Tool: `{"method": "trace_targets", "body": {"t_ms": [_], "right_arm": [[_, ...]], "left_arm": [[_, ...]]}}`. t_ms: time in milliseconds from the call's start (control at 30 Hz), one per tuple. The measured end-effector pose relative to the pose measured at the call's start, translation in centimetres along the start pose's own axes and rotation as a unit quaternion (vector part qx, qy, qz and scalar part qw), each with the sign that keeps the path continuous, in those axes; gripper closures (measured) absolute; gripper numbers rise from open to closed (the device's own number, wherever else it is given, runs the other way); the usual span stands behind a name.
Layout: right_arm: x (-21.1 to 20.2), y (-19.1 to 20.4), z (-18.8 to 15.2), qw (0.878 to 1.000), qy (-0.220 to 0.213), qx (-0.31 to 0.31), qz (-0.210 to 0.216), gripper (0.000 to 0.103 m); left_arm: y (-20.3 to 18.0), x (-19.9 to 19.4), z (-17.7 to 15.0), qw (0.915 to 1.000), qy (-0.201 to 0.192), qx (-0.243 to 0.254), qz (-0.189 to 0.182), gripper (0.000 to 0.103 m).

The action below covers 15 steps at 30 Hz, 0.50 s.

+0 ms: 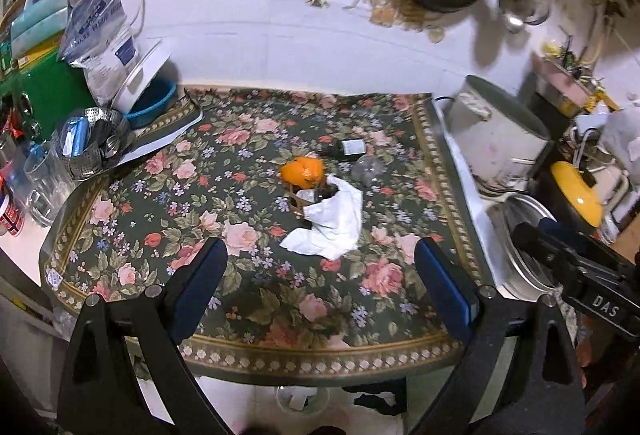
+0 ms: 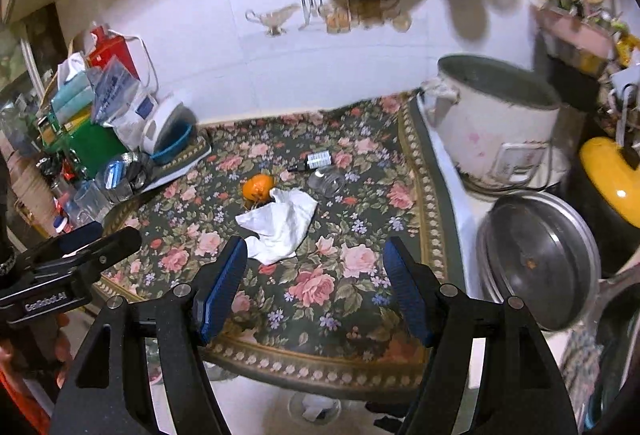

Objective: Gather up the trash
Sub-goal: 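Close the left tool on the orange peel while the right tool grasps the white tissue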

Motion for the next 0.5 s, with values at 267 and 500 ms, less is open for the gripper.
{"method": "trace_targets", "body": {"t_ms": [267, 500], "right_arm": [[8.9, 0.7, -0.2, 0.997, 0.07, 0.015, 0.021, 0.036], [16.7, 1.0, -1.2, 0.99, 0.131, 0.054, 0.007, 0.036]], "left_arm": [[3.5, 5.5, 2.0, 0.9995, 0.031, 0.001, 0.009, 0.008], [6.9, 11.6, 4.4, 0.9961, 0.08, 0.037, -0.002, 0.008]]}}
Point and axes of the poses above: each gripper's, at about its wrist camera, not at the fingertips, and x roughly the way its jaws point, y to its left, z to its top, the point moved 8 cm from there along x, roughly the way its jaws point, and after that the axes turned 4 degrees about -x, right-handed, at the moved point
